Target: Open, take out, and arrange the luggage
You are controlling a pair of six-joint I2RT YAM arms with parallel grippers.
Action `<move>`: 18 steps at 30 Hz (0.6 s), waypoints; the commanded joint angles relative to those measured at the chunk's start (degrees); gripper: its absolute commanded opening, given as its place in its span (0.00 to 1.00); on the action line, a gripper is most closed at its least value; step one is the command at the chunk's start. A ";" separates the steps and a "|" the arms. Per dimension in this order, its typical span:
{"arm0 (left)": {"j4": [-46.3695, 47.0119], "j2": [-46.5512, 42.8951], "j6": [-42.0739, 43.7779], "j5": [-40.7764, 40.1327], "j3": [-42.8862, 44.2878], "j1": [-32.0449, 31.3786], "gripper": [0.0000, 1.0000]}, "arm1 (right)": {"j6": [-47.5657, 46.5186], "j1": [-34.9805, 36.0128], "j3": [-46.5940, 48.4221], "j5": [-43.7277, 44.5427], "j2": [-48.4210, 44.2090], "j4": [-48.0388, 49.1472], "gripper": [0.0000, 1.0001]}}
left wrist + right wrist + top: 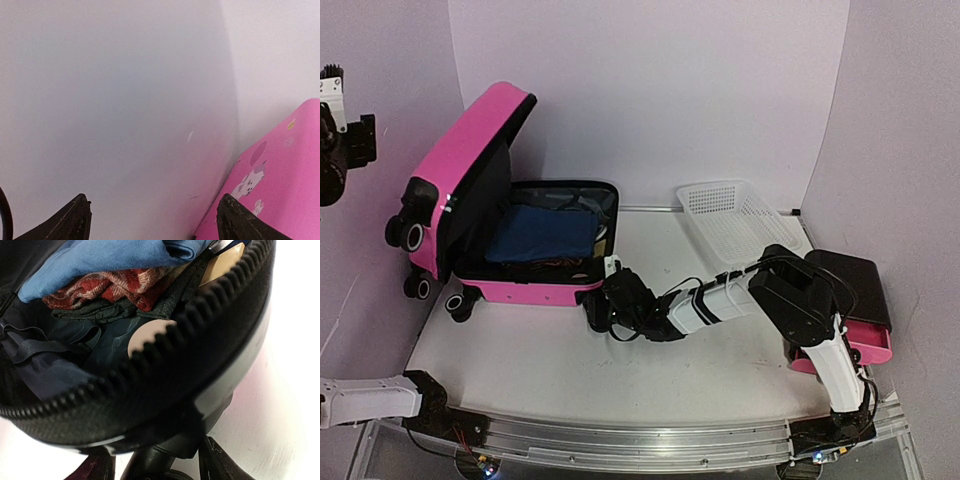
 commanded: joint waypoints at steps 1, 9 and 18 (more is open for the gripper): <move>-26.33 0.75 -25.05 33.05 10.15 -0.38 0.88 | -1.55 3.00 0.07 -7.41 0.14 6.03 0.43; -29.10 7.66 -34.55 69.53 6.99 -0.38 0.89 | -1.24 3.01 0.79 -8.69 -0.40 4.94 0.53; -26.13 11.29 -38.58 80.99 -6.22 -0.38 0.91 | -2.90 2.88 -6.58 -5.98 -10.42 1.47 0.84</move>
